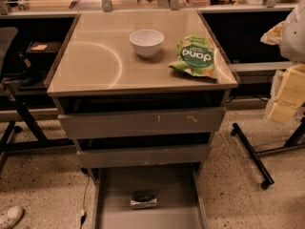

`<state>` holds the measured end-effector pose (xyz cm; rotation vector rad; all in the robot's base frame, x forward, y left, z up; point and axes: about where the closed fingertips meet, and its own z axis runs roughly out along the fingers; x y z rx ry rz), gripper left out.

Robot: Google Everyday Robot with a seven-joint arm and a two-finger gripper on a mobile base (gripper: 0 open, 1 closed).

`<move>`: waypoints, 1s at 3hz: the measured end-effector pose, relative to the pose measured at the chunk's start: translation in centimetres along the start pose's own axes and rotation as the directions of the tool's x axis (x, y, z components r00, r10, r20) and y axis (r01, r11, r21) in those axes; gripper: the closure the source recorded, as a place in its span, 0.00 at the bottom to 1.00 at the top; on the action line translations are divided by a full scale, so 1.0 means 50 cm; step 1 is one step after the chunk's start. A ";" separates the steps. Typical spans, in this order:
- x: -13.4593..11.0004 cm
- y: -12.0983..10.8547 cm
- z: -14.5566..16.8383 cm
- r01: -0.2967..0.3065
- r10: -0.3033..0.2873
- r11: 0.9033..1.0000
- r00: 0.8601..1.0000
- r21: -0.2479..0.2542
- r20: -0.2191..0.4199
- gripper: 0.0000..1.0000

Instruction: Pick redbull can from bottom drawer and place on counter

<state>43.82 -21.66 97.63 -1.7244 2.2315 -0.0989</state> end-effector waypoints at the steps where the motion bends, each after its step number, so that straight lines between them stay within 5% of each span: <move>1: -0.002 0.000 0.001 0.000 0.000 1.000 1.000 0.004 0.003 0.00; 3: -0.023 0.052 0.193 0.026 -0.026 0.995 1.000 -0.096 0.006 0.00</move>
Offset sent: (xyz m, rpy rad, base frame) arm 0.0108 0.0367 -0.1079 0.0192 0.0897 0.0451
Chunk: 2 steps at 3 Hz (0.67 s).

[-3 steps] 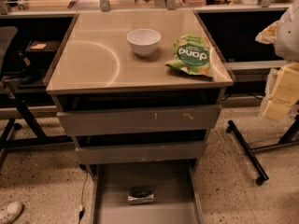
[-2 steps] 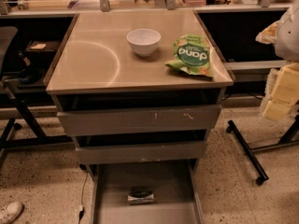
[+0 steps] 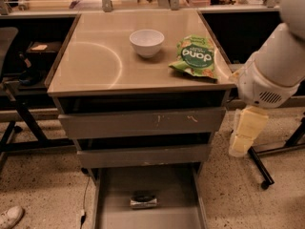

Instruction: Pick redbull can from bottom drawer and place on counter

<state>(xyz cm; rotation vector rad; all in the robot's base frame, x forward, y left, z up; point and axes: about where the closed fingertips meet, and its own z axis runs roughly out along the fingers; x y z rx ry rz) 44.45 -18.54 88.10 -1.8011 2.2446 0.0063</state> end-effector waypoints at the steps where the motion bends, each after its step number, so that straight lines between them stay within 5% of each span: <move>1: -0.018 0.006 0.083 0.009 -0.009 0.997 1.000 -0.070 -0.004 0.00; 2: -0.017 0.006 0.086 0.008 -0.009 0.997 1.000 -0.074 -0.004 0.00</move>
Offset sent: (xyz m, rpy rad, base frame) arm 0.0064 0.0143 -0.0348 0.0074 0.0599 0.0199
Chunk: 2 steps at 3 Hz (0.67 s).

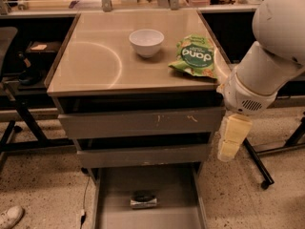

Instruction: Pick redbull can from bottom drawer and place on counter

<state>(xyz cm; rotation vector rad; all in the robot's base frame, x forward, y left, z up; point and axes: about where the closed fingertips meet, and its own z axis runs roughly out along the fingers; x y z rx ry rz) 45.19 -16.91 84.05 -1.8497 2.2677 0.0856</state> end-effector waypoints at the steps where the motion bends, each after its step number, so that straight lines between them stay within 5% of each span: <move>1: -0.004 0.017 0.040 0.011 -0.011 1.000 1.000 -0.021 0.010 0.00; 2: 0.003 0.051 0.183 -0.017 0.021 0.995 0.999 -0.098 0.043 0.00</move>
Offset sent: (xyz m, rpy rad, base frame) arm -0.0168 0.0384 -0.2163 0.1459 0.1818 -0.0204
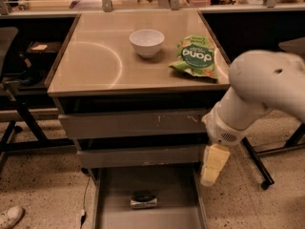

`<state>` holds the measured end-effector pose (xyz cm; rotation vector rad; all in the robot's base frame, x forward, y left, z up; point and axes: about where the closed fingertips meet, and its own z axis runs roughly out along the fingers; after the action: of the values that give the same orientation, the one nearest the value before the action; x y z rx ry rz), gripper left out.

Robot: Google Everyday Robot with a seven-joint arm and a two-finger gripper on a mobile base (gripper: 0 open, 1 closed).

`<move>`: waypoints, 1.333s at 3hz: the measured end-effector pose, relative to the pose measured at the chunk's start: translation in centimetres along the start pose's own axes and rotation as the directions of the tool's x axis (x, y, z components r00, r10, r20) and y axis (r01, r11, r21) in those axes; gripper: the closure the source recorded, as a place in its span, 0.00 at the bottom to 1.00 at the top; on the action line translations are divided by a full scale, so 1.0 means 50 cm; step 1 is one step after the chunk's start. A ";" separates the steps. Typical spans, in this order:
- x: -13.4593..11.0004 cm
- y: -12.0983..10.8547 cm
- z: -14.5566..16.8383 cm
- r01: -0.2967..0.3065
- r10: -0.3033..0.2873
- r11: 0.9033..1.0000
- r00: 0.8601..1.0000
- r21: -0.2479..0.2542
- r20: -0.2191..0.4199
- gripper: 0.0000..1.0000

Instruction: Pick redbull can from bottom drawer and place on counter

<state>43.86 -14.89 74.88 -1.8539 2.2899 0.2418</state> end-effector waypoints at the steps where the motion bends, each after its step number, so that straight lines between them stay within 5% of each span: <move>1: 0.015 0.002 0.149 -0.036 0.038 0.998 0.999 -0.053 0.028 0.00; 2: 0.029 -0.008 0.282 -0.100 0.106 0.989 0.994 -0.112 0.042 0.00; 4: 0.024 0.004 0.317 -0.097 0.101 0.990 0.994 -0.107 0.030 0.00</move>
Offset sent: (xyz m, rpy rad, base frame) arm 0.0164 0.0295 -0.2212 0.1171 0.2028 -0.1428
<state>44.08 -12.15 59.22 -1.7696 2.3915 0.4134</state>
